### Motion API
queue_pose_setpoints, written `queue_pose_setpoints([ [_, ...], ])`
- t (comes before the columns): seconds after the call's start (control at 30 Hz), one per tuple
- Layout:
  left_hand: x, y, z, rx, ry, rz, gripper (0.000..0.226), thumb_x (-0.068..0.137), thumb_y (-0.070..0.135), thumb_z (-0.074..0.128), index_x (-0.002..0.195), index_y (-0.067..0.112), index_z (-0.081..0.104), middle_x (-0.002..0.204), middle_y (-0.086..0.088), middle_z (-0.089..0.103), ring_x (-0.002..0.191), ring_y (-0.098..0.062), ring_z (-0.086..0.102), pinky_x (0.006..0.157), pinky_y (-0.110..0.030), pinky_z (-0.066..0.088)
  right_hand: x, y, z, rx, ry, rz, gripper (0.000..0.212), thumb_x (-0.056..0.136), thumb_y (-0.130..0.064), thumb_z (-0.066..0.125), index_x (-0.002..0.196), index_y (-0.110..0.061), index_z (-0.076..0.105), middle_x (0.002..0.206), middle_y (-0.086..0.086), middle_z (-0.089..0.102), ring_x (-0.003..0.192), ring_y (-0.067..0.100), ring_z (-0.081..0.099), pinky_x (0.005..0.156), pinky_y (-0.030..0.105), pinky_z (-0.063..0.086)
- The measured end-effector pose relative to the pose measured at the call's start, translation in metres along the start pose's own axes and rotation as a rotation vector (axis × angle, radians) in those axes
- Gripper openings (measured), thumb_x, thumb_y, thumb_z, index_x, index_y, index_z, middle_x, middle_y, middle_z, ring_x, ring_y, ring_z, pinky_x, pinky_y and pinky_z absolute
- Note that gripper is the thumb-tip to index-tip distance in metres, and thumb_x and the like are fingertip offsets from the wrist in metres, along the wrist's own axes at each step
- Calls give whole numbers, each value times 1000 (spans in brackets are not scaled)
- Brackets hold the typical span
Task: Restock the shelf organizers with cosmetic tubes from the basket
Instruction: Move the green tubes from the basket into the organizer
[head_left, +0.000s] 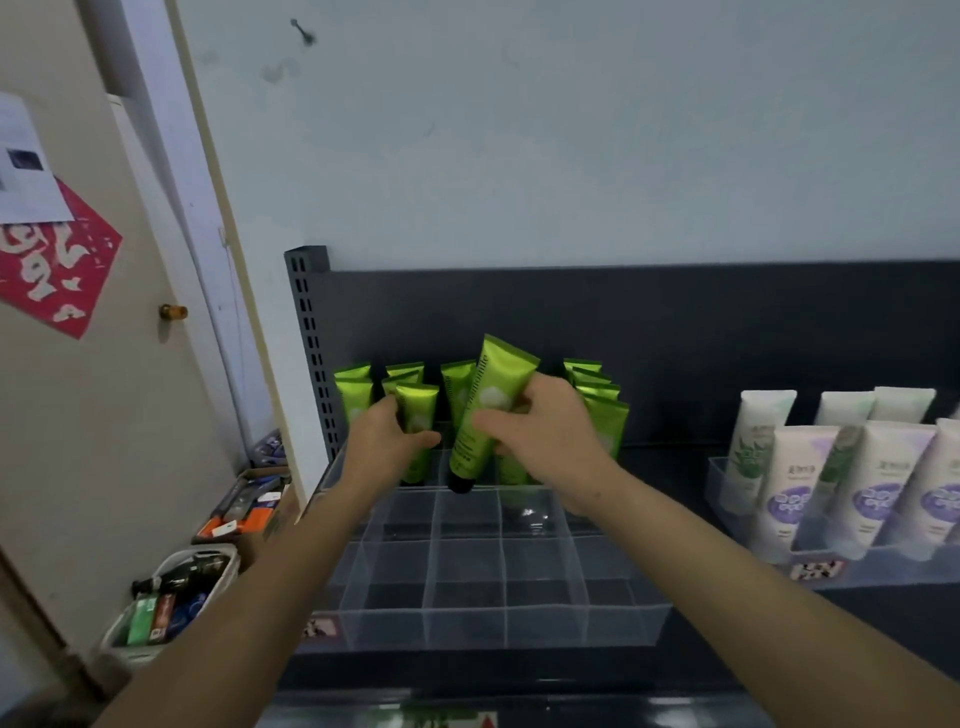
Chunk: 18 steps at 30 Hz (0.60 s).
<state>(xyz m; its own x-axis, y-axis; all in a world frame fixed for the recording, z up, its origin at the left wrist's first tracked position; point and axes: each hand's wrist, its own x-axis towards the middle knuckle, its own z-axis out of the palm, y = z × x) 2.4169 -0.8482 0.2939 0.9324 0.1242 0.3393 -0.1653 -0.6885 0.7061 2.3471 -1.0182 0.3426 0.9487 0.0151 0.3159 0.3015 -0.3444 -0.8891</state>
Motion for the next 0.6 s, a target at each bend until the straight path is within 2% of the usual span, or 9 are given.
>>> queue_pose_setpoints([
  [0.1,2,-11,-1,-13,-34,-15,34,74,22,79,88,3,55,79,-8,59,71,-23,53,53,-27,37,20,-12,10,-151,2,-109,13,76,-13,67,87,-7,63,84,5,68,81,21,65,73,40,56],
  [0.17,2,-16,-3,-33,-34,-16,34,75,23,78,92,4,56,85,-10,63,78,-27,58,58,-29,42,31,-21,13,-258,6,-177,14,76,-11,66,87,-11,58,83,-1,63,77,13,58,66,27,49],
  [0.23,2,-17,-9,-58,-23,-15,33,76,22,77,96,9,55,86,-2,61,82,-24,58,56,-26,40,43,-26,14,-334,-6,-200,13,76,-11,65,80,-14,53,75,-6,56,68,7,51,55,18,40],
  [0.3,2,-16,-15,-47,4,-5,46,77,23,77,115,11,54,92,3,55,86,-18,52,63,-25,37,55,-28,16,-381,-31,-185,14,76,-14,66,72,-14,53,66,-6,53,60,8,48,52,21,38],
  [0.37,3,-18,-20,-38,40,8,58,76,26,77,125,12,50,97,2,53,87,-16,50,69,-25,36,66,-28,18,-452,-57,-182,15,76,-17,66,70,-9,56,64,-2,53,59,13,49,55,28,41],
  [0.47,4,-25,-27,-64,72,30,56,74,29,79,120,15,51,97,4,57,88,-14,55,70,-24,41,77,-25,21,-593,-108,-213,10,76,-14,66,77,-15,56,77,-1,56,71,17,53,59,29,43],
  [0.53,6,-27,-31,-64,92,45,55,73,30,80,118,17,51,98,6,59,90,-13,57,72,-24,44,82,-23,24,-720,-152,-244,18,75,-9,63,85,-20,52,89,-1,57,80,20,55,62,30,46],
  [0.6,6,-27,-35,-50,100,64,53,73,30,80,117,18,52,100,7,59,92,-11,57,74,-24,45,84,-21,29,-868,-219,-263,19,76,-6,59,87,-19,50,90,1,57,80,23,55,61,31,42],
])
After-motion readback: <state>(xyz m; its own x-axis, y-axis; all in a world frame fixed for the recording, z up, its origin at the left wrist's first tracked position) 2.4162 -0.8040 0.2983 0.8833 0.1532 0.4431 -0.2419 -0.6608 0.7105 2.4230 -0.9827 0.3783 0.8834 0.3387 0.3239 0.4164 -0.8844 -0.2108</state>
